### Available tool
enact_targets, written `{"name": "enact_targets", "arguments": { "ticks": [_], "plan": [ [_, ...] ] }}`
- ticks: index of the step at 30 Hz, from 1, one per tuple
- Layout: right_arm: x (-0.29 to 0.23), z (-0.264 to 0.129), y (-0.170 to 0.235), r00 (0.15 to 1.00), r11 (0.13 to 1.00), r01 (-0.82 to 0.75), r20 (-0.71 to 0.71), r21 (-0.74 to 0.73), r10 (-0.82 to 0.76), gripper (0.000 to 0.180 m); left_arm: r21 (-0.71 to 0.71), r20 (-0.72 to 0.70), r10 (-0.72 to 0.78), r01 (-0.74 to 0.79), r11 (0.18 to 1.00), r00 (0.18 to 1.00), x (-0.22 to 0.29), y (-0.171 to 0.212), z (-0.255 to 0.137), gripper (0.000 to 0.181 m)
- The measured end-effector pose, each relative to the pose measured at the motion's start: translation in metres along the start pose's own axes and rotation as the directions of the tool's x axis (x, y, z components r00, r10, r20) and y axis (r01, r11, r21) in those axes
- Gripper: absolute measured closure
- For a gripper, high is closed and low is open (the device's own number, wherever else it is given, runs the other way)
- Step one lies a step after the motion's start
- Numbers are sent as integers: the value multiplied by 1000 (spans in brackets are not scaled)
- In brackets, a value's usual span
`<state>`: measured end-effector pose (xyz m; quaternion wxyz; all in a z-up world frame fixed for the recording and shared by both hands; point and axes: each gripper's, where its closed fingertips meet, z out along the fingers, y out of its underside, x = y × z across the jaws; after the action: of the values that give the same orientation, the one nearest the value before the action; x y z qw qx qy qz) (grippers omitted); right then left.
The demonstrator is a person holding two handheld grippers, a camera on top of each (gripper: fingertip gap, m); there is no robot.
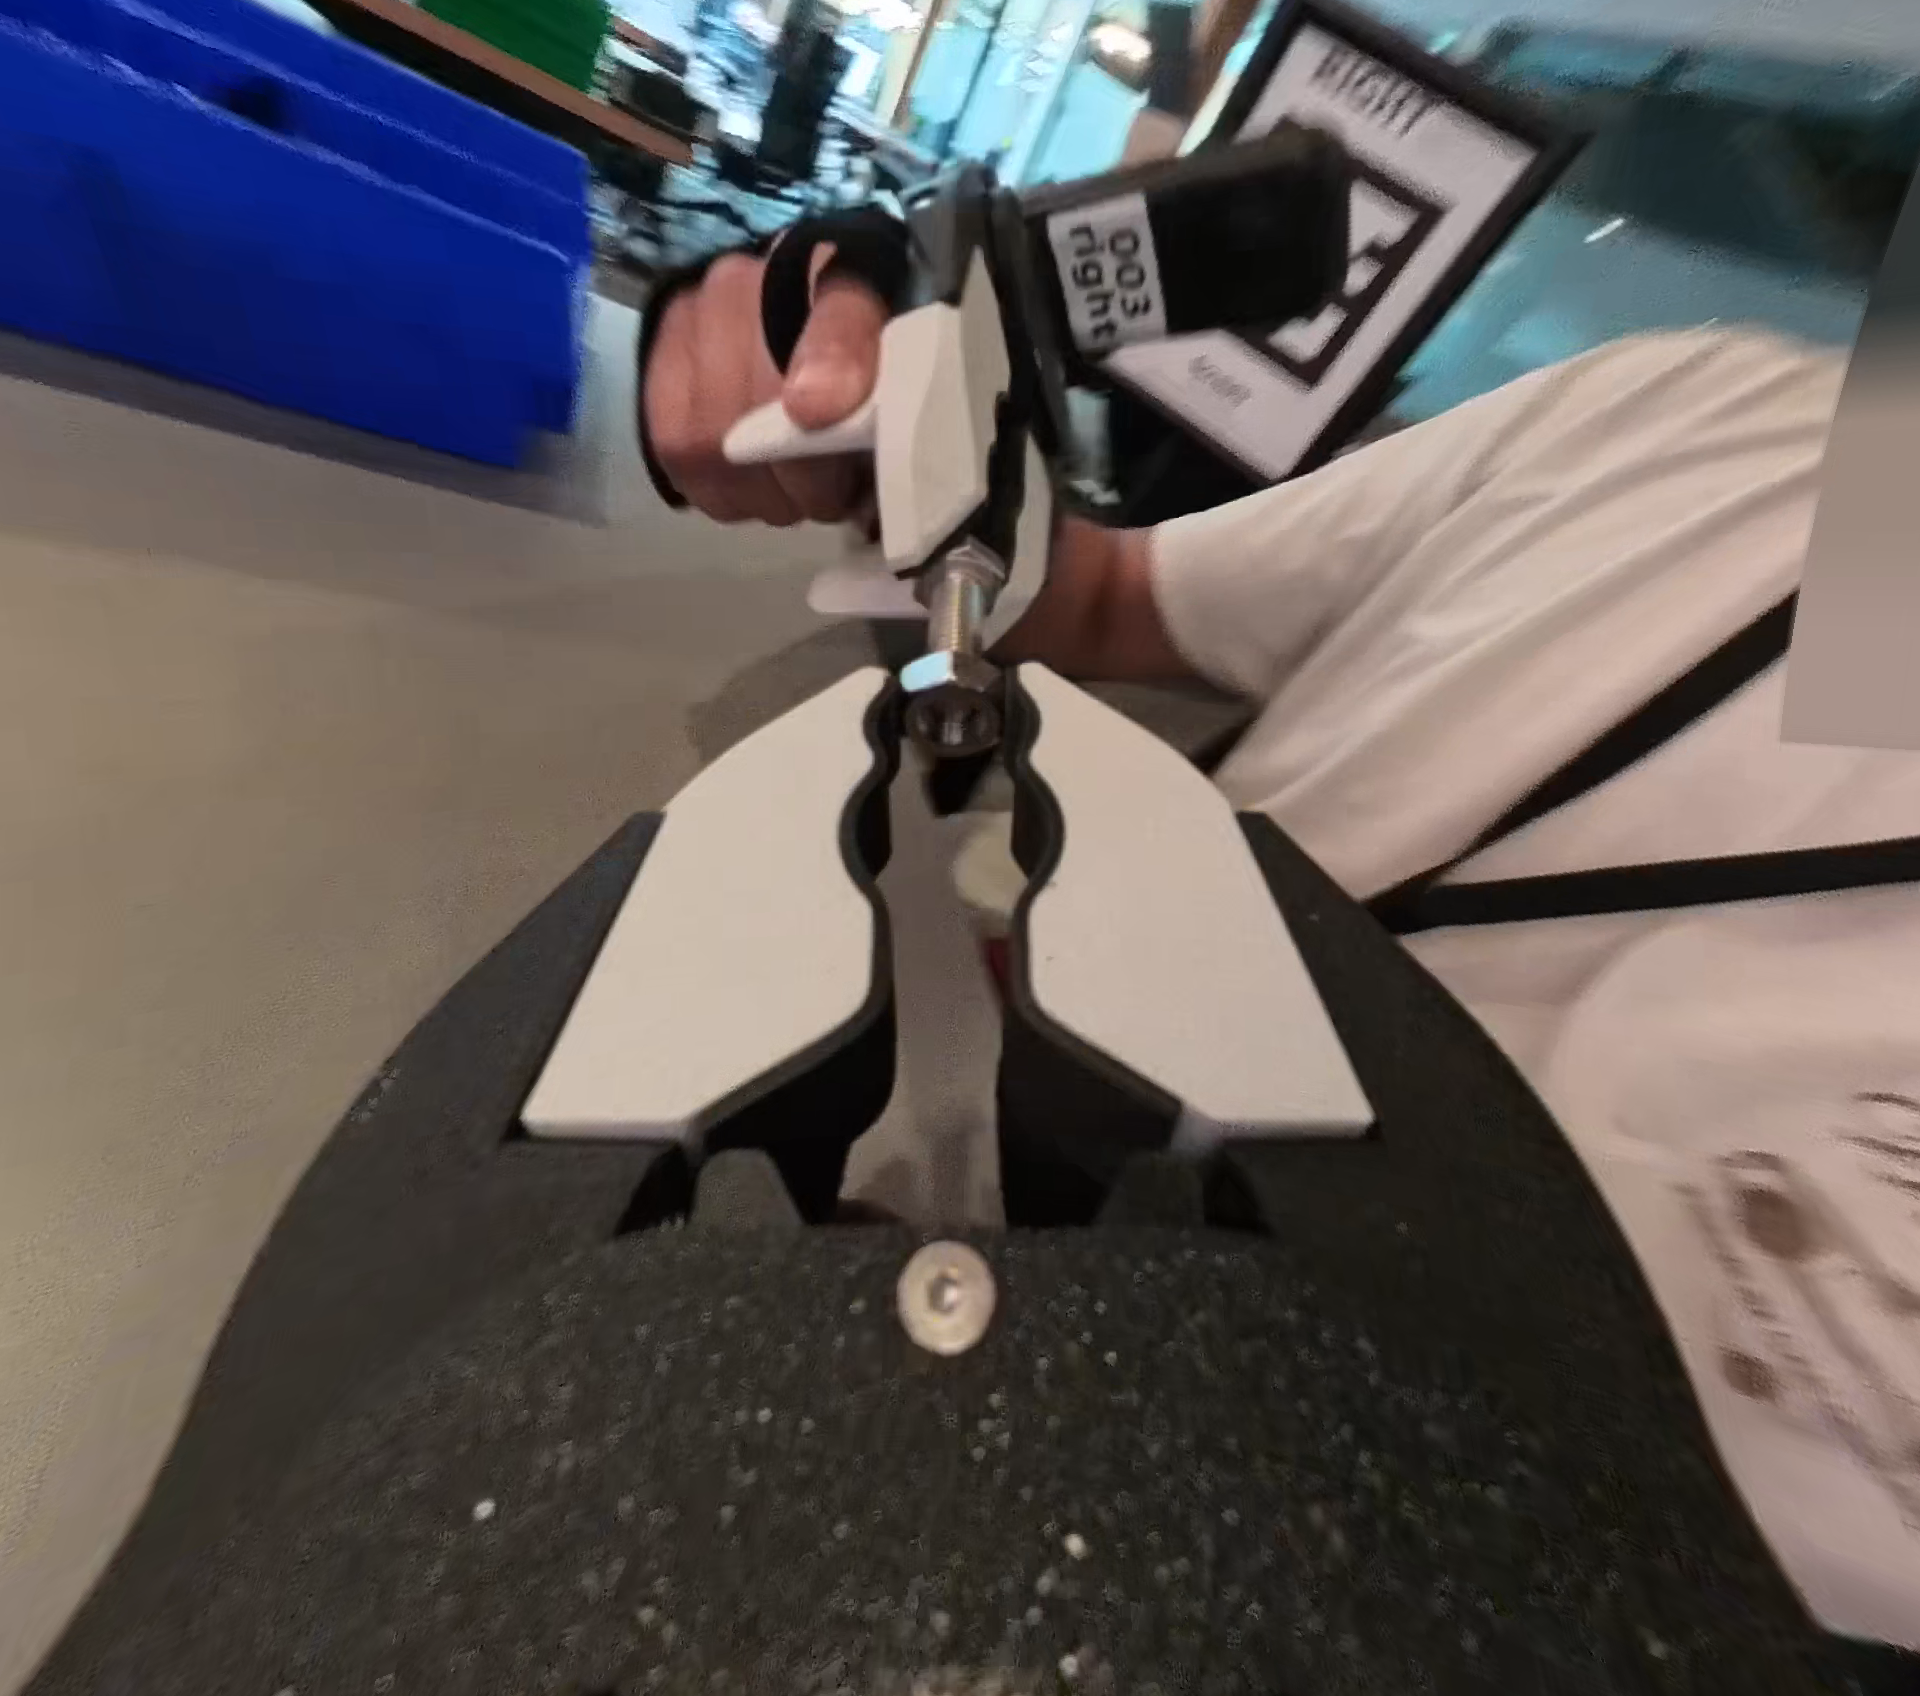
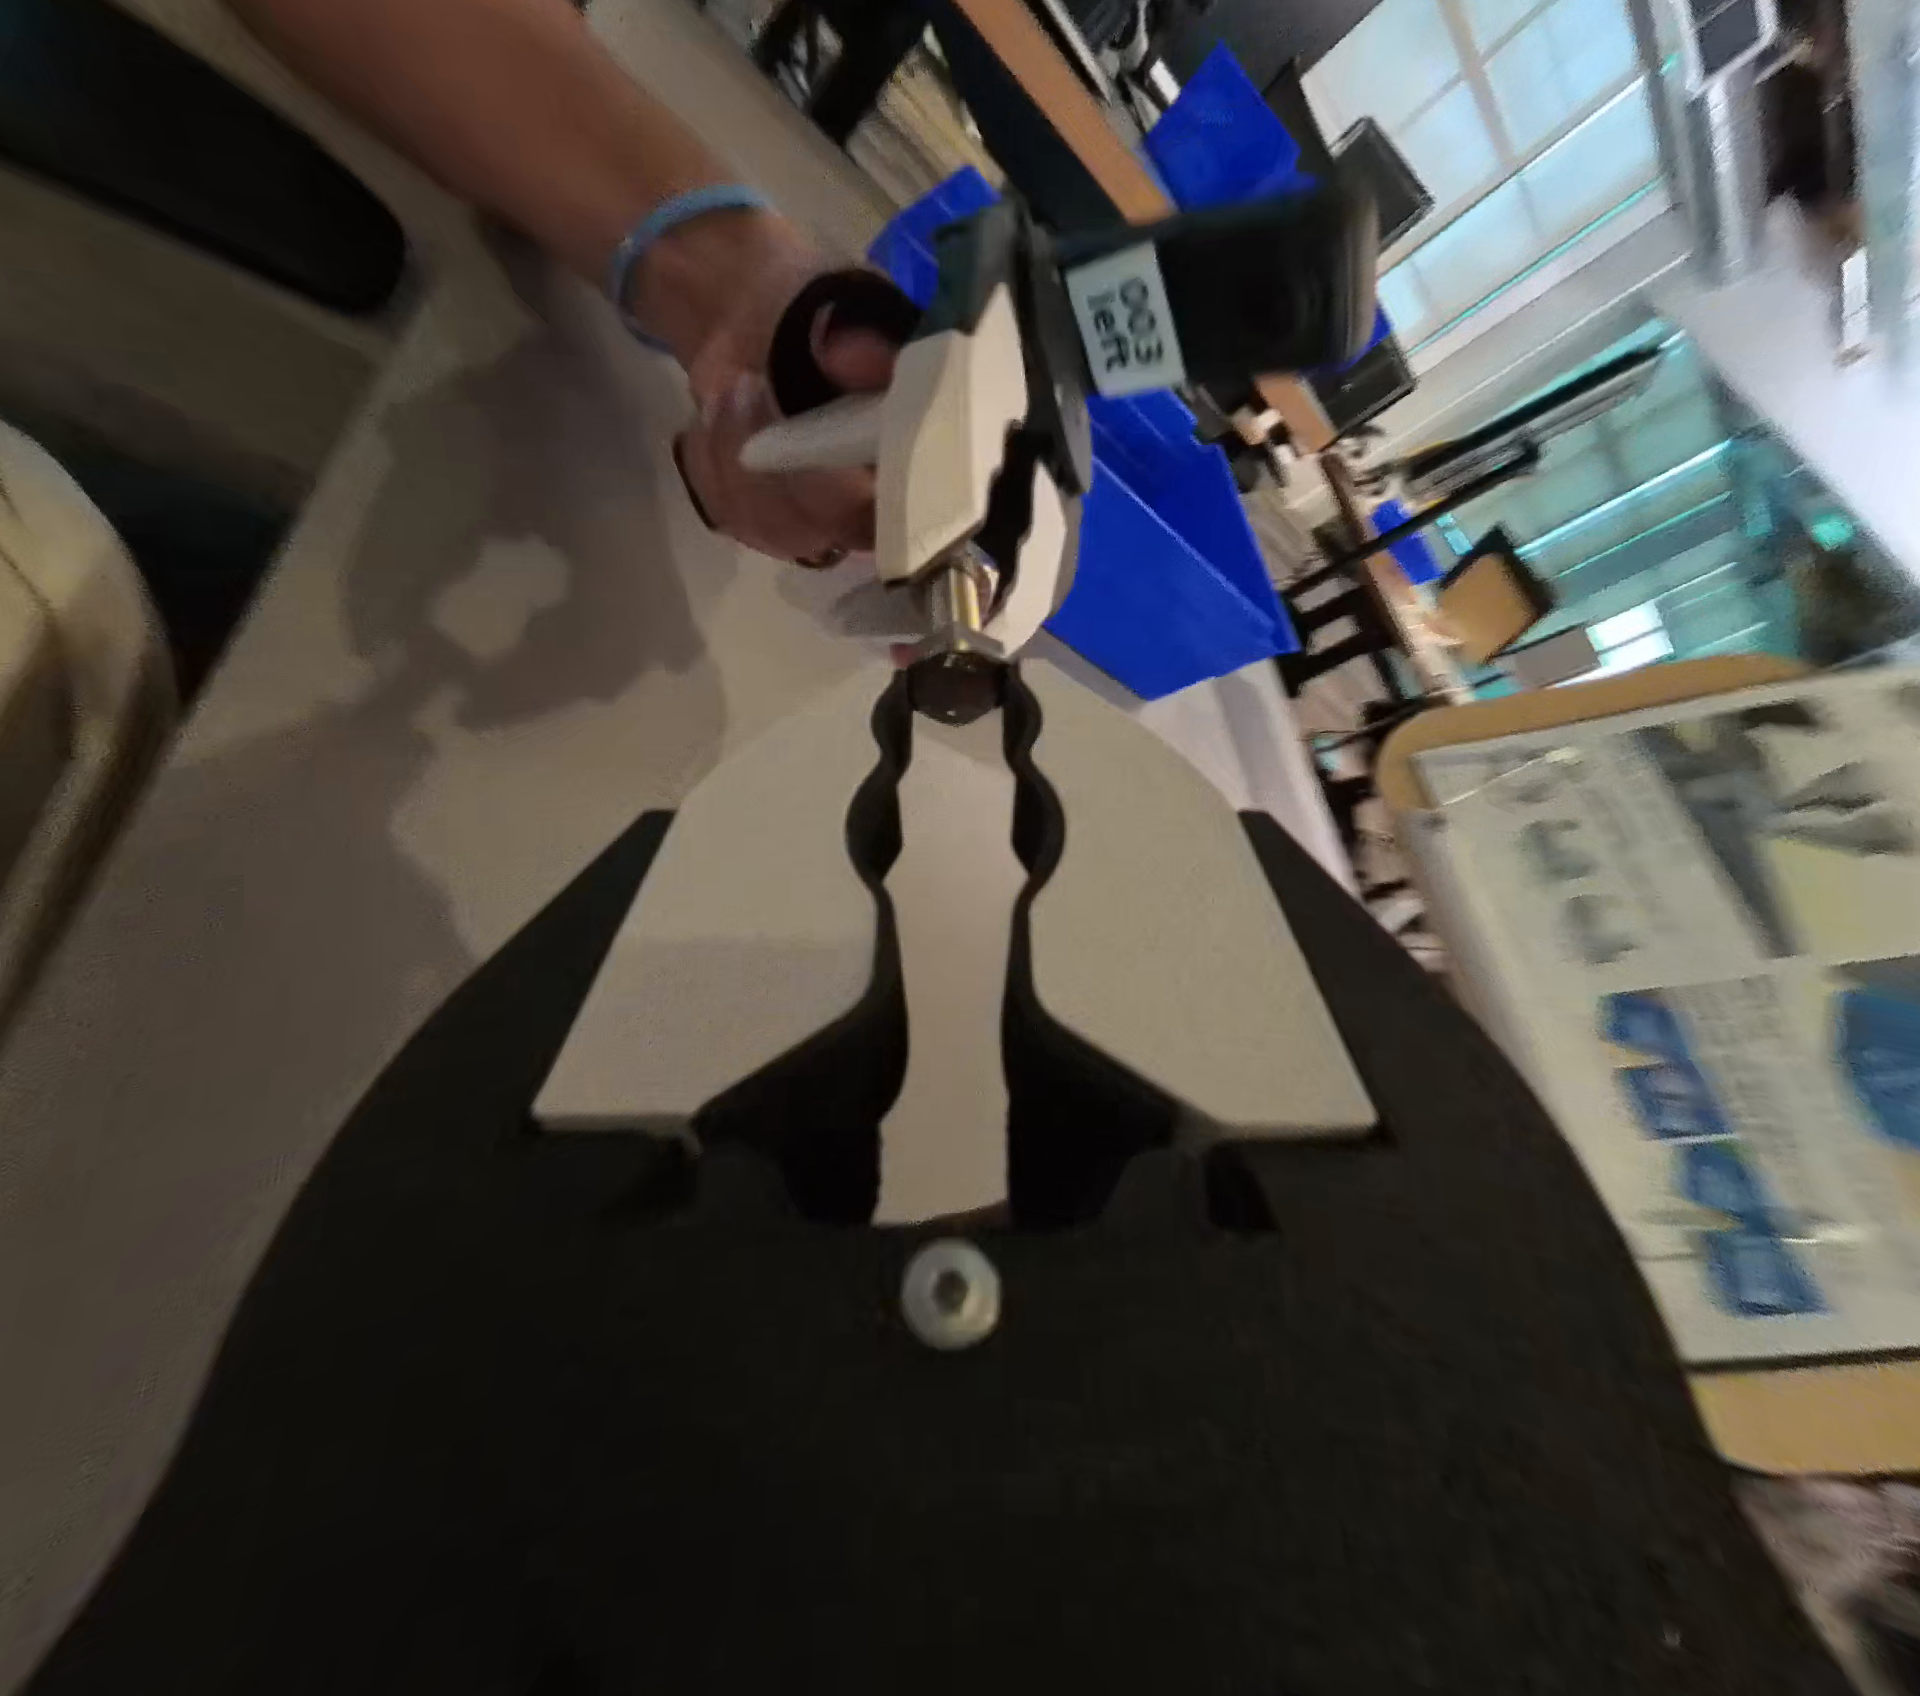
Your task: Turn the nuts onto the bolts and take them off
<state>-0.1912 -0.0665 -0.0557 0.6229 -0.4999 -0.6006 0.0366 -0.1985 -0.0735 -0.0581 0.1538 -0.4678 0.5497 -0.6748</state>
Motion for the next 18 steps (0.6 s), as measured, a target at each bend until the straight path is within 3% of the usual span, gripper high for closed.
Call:
{"name": "enact_targets", "arguments": {
  "ticks": [2,5,6,8,10,14,16,18],
  "plan": [
    [-2,0,2,989,988,138,-33,-68,-141,163,-1,-85,-115,115,993,990,0,3,0,163],
    [-4,1,6,910,904,392,-76,-171,-409,163,-20,-162,-252,252,968,954,-2,7,-1,163],
    [-6,2,8,901,892,411,-65,-190,-429,163,-33,-173,-287,286,958,942,-3,9,-1,162],
    [-4,4,11,940,931,318,-65,-181,-334,163,-14,-163,-284,286,958,945,-8,9,-2,163],
    [-3,4,11,985,982,156,-54,-104,-163,163,8,-114,-190,192,981,975,-10,6,-3,162],
    [8,3,14,980,980,-199,-7,-4,199,163,7,73,38,-39,999,997,-18,0,-8,124],
    [14,3,19,924,924,-381,28,31,381,163,-28,234,213,-213,977,948,-28,-5,-14,124],
    [16,4,23,834,833,-550,98,60,543,163,-113,376,409,-397,911,831,-33,-9,-18,125]
  ]
}}
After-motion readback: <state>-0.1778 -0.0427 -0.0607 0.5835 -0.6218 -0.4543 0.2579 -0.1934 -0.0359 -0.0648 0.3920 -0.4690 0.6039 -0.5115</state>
